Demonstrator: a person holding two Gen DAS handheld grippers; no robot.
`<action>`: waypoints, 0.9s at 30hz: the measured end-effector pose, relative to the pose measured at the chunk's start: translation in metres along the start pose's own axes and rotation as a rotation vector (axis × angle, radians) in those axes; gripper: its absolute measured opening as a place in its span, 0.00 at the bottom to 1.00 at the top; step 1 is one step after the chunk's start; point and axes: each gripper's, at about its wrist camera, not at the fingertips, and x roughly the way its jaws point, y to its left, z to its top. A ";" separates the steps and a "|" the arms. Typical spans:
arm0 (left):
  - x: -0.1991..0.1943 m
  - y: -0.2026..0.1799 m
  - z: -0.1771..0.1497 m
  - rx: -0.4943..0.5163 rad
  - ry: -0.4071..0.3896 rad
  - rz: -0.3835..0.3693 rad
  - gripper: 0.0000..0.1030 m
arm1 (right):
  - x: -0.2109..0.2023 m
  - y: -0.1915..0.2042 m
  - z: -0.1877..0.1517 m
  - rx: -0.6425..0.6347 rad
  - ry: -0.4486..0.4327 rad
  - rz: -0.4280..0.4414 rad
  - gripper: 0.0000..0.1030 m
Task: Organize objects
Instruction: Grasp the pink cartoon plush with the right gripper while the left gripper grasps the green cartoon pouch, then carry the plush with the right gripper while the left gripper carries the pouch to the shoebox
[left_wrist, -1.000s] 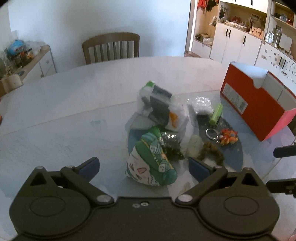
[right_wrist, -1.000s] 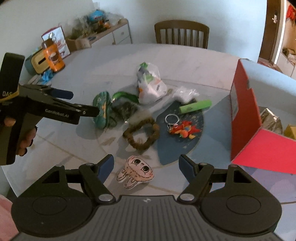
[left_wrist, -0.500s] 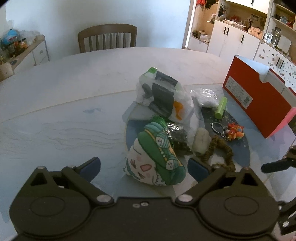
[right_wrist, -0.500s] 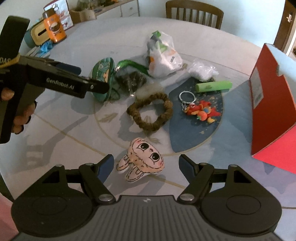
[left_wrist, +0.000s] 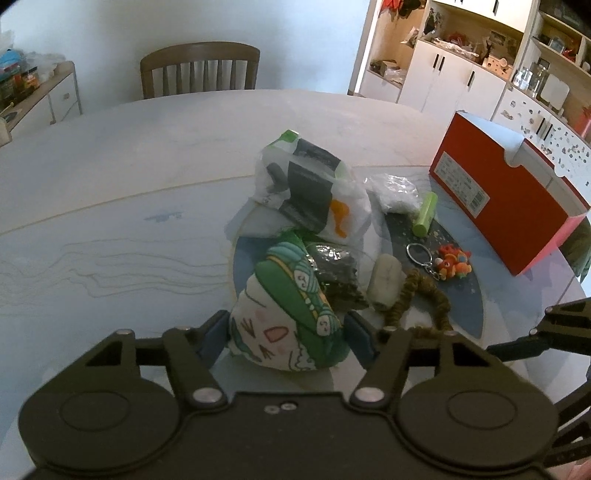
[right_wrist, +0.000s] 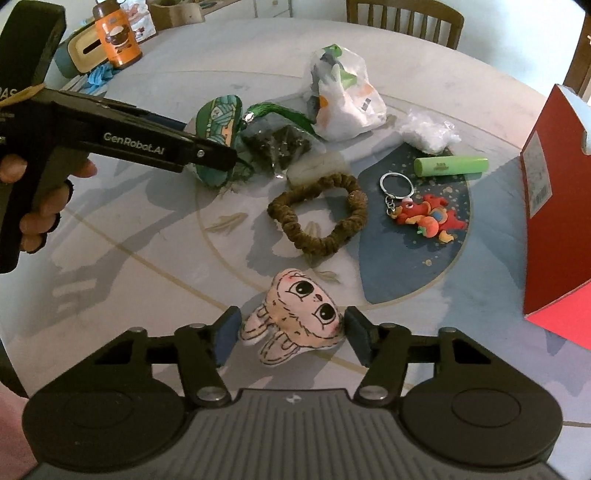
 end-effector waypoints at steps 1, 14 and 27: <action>-0.001 0.000 0.000 0.001 -0.002 0.001 0.63 | -0.001 -0.001 0.000 0.003 -0.003 0.002 0.57; -0.024 -0.007 0.003 0.003 -0.024 0.042 0.60 | -0.017 -0.007 -0.004 0.007 -0.059 0.004 0.51; -0.071 -0.044 0.025 0.028 -0.048 0.052 0.60 | -0.060 -0.031 -0.013 -0.004 -0.136 -0.030 0.51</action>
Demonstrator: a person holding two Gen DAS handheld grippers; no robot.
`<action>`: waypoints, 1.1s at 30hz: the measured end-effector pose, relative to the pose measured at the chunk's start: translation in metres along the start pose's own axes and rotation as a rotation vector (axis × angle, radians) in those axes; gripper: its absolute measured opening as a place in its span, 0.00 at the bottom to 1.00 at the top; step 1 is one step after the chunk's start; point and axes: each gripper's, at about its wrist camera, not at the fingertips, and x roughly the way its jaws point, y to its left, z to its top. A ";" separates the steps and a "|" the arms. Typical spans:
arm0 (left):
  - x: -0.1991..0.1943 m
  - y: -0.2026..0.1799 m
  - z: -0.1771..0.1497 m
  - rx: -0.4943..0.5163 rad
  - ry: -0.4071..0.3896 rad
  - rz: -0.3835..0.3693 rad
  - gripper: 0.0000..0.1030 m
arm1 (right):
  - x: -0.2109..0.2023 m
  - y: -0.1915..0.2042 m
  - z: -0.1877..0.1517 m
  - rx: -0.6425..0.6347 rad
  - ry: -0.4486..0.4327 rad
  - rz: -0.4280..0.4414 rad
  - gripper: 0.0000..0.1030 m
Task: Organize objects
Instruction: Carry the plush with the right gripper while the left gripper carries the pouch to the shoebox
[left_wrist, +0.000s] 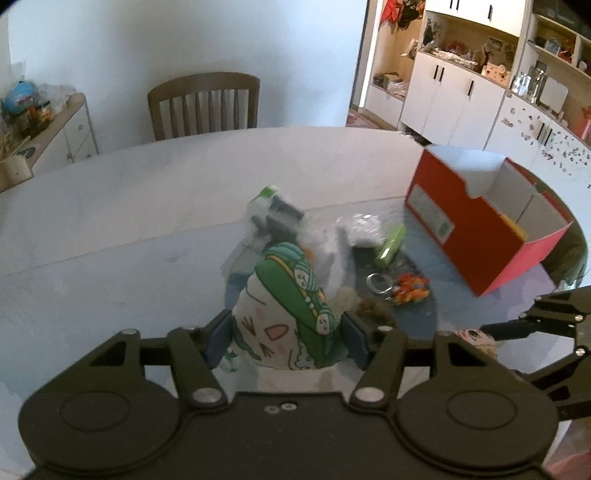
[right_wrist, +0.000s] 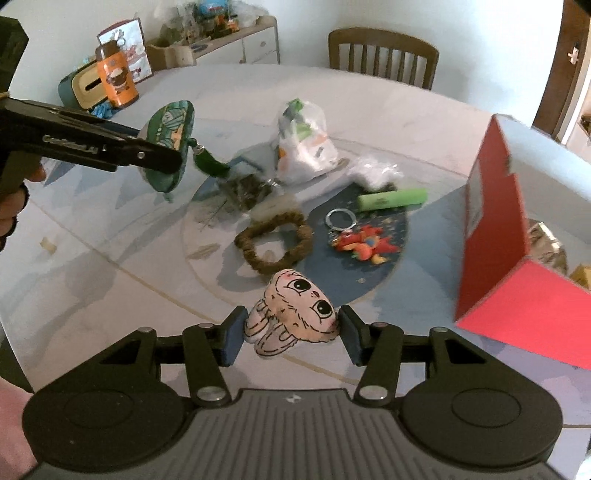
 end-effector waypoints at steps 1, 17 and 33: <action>-0.003 -0.004 0.002 0.006 -0.001 -0.002 0.60 | -0.004 -0.002 0.000 -0.003 -0.004 -0.008 0.51; -0.025 -0.082 0.042 0.104 -0.013 -0.053 0.60 | -0.071 -0.066 0.015 0.012 -0.075 -0.015 0.51; -0.003 -0.182 0.103 0.270 -0.058 -0.084 0.60 | -0.102 -0.167 0.030 0.011 -0.126 -0.101 0.51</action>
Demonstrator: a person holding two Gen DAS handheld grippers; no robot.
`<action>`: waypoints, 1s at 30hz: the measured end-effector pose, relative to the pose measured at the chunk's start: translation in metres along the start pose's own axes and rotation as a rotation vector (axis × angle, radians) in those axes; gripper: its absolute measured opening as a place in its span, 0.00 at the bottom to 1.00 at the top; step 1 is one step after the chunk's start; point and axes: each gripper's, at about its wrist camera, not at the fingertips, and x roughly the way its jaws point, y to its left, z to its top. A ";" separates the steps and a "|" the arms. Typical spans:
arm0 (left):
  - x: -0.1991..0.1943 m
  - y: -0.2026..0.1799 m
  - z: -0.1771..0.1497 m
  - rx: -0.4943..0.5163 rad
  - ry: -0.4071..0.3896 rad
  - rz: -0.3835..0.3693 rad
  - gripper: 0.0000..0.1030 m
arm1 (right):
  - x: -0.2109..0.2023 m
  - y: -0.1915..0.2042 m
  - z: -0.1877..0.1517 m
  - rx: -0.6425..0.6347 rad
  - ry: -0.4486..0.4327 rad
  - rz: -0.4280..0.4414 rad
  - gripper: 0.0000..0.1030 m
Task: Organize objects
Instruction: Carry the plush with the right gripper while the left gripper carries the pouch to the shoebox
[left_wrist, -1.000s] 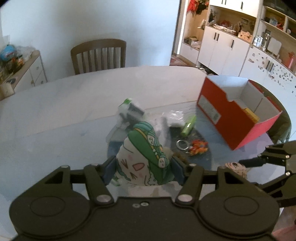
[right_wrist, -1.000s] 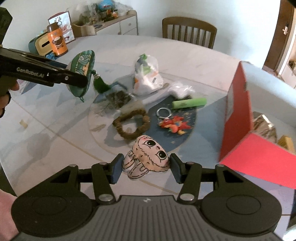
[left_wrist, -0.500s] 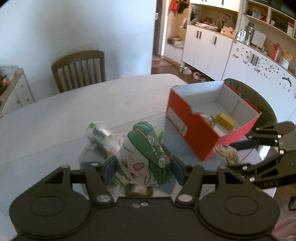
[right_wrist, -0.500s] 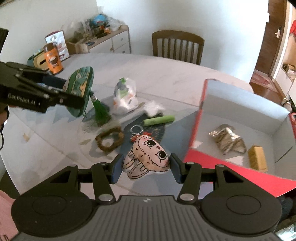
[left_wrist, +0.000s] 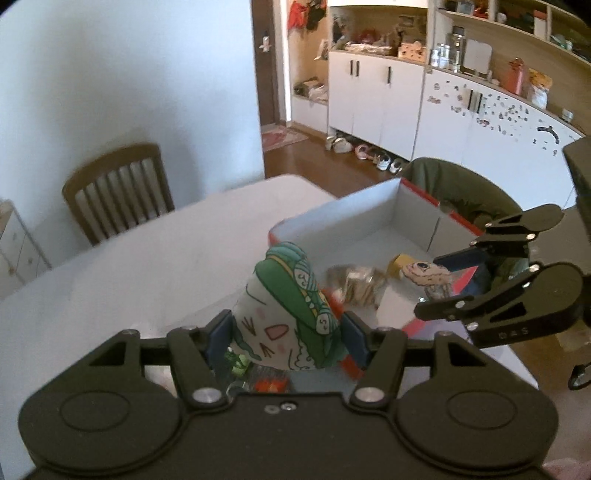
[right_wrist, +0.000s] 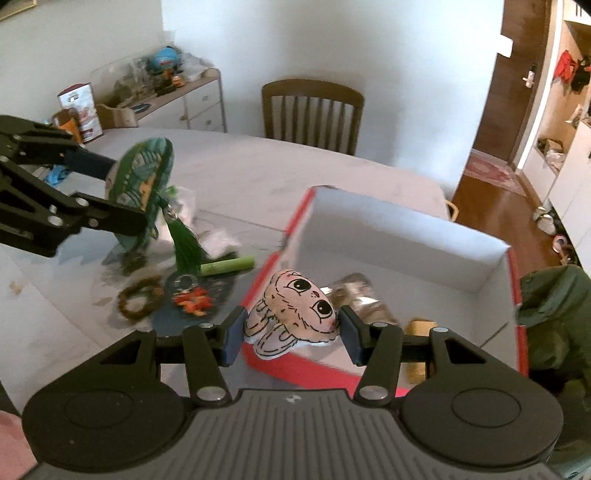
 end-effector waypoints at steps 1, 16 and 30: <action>0.001 -0.004 0.005 0.009 -0.006 -0.001 0.60 | 0.000 -0.007 0.001 -0.001 -0.002 -0.008 0.51; 0.055 -0.065 0.065 0.097 -0.010 -0.025 0.60 | 0.025 -0.099 0.007 0.008 0.028 -0.093 0.51; 0.145 -0.103 0.058 0.148 0.157 -0.043 0.60 | 0.088 -0.140 0.007 -0.001 0.114 -0.118 0.51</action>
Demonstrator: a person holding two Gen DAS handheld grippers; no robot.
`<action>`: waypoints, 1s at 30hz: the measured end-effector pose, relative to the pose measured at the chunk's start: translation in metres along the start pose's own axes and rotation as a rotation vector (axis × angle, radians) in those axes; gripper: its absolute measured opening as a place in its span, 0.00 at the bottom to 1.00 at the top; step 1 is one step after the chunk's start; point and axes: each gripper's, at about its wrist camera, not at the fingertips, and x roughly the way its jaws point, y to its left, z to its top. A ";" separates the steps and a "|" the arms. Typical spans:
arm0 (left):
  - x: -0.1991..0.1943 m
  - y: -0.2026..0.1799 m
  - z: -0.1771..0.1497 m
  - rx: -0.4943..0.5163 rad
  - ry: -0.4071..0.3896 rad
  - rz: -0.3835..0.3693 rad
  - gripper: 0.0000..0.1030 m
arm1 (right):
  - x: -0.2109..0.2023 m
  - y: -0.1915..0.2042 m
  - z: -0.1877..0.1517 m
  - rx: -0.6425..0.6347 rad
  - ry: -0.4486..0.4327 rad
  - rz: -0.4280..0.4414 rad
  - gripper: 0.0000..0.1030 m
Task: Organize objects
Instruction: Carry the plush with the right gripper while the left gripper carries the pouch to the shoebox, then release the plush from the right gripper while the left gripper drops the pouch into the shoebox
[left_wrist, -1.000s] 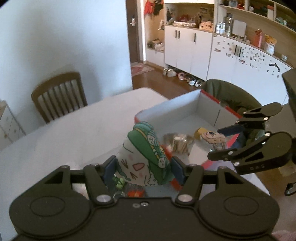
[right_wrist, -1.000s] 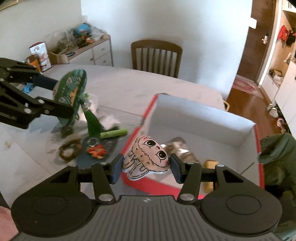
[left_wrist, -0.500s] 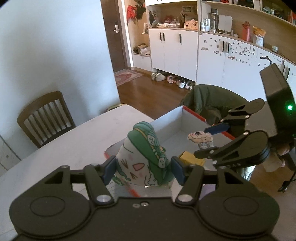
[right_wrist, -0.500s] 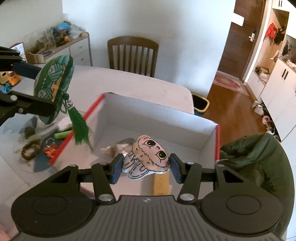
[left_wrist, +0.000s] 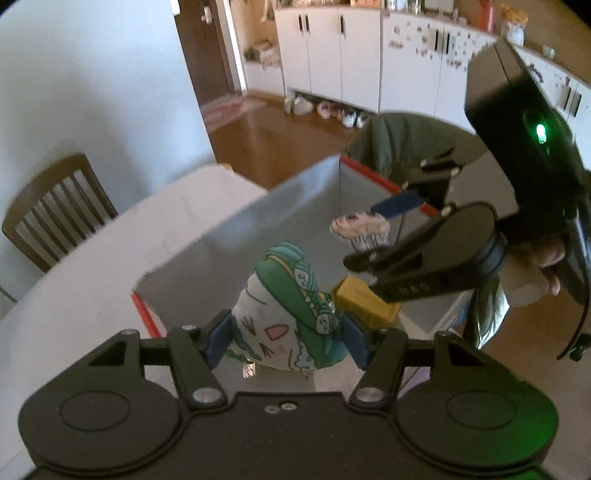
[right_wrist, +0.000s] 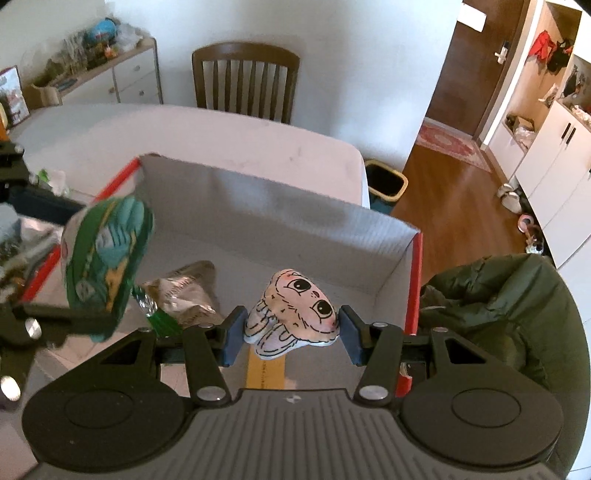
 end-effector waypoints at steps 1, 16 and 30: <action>0.005 -0.001 -0.001 0.000 0.012 -0.004 0.60 | 0.005 -0.001 0.000 -0.002 0.007 -0.005 0.51; 0.058 -0.018 -0.007 0.055 0.151 -0.018 0.60 | 0.052 -0.002 0.005 -0.037 0.104 0.009 0.52; 0.068 -0.004 0.002 -0.045 0.212 -0.067 0.61 | 0.070 0.001 0.015 -0.042 0.177 0.043 0.53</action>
